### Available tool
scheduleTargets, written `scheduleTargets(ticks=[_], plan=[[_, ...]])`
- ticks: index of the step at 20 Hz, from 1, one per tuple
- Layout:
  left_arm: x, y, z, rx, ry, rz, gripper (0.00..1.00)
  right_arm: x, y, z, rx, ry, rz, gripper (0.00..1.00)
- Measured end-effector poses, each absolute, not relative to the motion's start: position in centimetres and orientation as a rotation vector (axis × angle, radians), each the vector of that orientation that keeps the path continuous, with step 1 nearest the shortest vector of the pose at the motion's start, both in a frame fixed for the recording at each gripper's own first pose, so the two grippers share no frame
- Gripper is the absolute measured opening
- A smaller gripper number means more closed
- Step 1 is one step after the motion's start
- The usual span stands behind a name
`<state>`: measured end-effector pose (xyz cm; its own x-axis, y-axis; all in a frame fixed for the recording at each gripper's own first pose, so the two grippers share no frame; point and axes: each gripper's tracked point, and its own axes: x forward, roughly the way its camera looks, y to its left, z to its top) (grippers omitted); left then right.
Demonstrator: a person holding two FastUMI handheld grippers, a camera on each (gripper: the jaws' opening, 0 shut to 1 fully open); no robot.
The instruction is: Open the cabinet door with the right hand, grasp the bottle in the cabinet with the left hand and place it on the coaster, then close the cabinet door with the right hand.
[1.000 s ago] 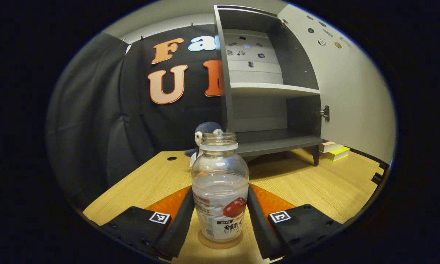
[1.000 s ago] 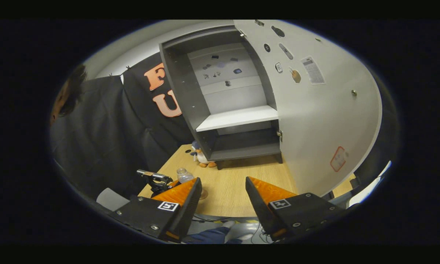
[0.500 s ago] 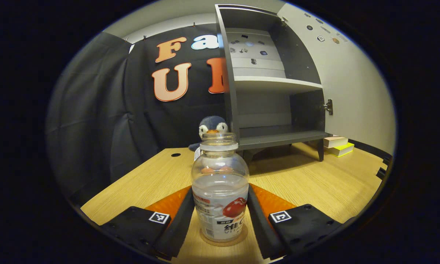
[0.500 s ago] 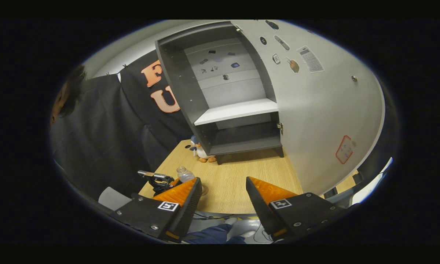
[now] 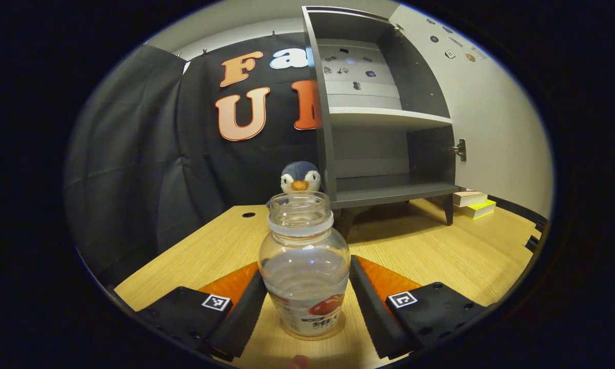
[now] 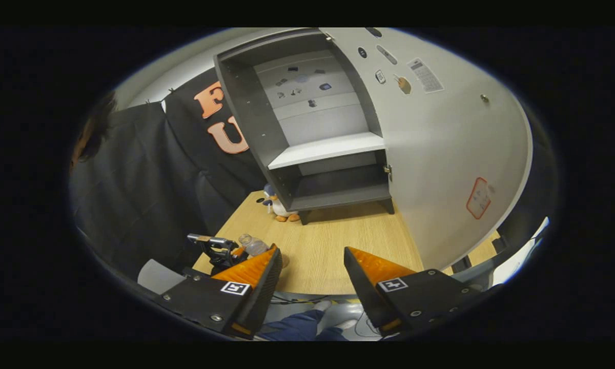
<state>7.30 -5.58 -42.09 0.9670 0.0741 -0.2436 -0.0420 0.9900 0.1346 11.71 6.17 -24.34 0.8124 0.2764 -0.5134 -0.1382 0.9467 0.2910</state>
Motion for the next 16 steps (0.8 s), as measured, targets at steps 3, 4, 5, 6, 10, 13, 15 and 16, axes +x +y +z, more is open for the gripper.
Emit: scheduleTargets(ticks=[3, 4, 5, 6, 10, 13, 15, 16], plan=[[7.1, -5.6, -41.4, 0.11, 0.244, 0.062, 0.95, 11.4, 6.4, -24.3, 0.25, 0.582, 0.234, 0.76], [6.9, -5.5, -41.1, 0.105, 0.242, 0.061, 0.96, 11.2, 6.4, -24.3, 0.245, 0.581, 0.234, 0.76], [6.7, -5.5, -40.8, 0.101, 0.238, 0.062, 0.95, 11.0, 6.5, -23.9, 0.246, 0.576, 0.237, 0.76], [6.6, -5.5, -40.2, 0.104, 0.229, 0.059, 0.96, 10.9, 6.6, -23.7, 0.25, 0.571, 0.239, 0.76], [5.7, -5.6, -38.3, 0.107, 0.217, 0.049, 0.95, 10.2, 6.6, -23.0, 0.258, 0.546, 0.243, 0.76], [5.4, -5.6, -36.2, 0.102, 0.196, 0.05, 0.95, 9.5, 6.4, -22.2, 0.262, 0.523, 0.243, 0.76], [5.1, -5.8, -34.3, 0.108, 0.173, 0.05, 0.95, 9.0, 6.2, -21.4, 0.266, 0.5, 0.243, 0.76], [5.1, -5.9, -33.3, 0.115, 0.162, 0.047, 0.95, 8.7, 6.1, -21.0, 0.27, 0.488, 0.244, 0.76]])
